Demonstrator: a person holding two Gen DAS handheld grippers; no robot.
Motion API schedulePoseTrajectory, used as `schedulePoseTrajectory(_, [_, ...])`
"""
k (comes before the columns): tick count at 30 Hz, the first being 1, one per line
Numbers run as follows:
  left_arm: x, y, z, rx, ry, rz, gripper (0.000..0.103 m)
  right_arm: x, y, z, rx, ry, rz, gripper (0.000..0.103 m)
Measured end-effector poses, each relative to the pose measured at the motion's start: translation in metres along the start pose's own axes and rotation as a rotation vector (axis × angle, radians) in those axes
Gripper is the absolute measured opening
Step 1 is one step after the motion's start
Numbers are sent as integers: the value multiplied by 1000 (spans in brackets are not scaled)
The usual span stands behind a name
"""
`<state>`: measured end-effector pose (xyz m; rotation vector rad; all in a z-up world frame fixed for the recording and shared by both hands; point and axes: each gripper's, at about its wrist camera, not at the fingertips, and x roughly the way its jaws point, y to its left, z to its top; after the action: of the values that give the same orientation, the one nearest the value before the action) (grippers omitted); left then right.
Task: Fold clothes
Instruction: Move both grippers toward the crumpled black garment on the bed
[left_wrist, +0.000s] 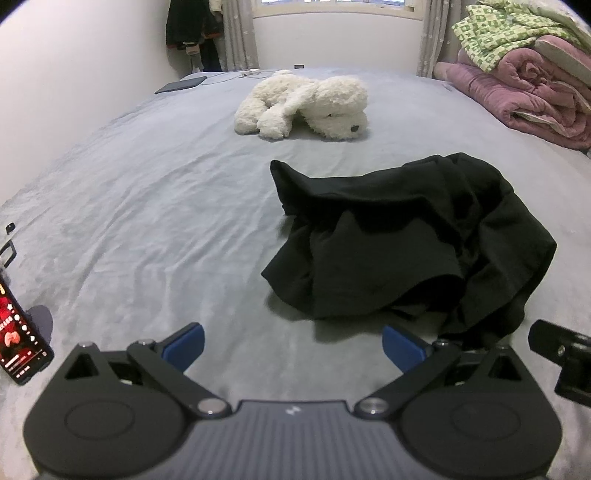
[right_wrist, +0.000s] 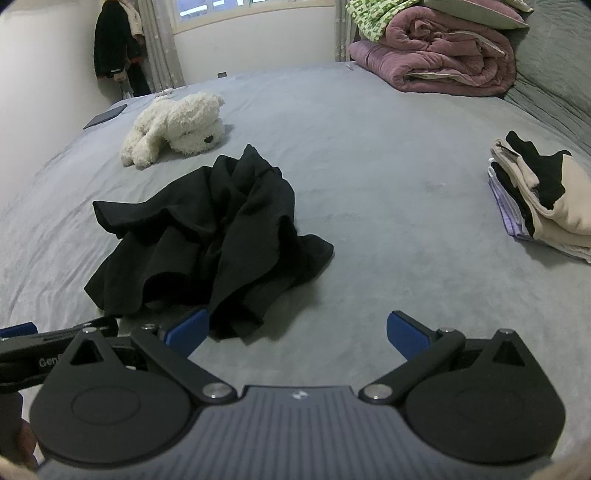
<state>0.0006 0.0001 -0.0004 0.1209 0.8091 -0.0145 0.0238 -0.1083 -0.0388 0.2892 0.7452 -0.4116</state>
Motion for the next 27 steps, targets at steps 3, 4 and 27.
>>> schedulePoseTrajectory(3, [10, 2, 2, 2, 7, -1, 103, 0, 0, 0, 0, 2, 0, 103])
schedulePoseTrajectory(4, [13, 2, 2, 3, 10, -1, 103, 0, 0, 0, 2, 2, 2, 103])
schedulePoseTrajectory(27, [48, 2, 5, 40, -39, -7, 103, 11, -4, 2, 1, 28, 8, 103])
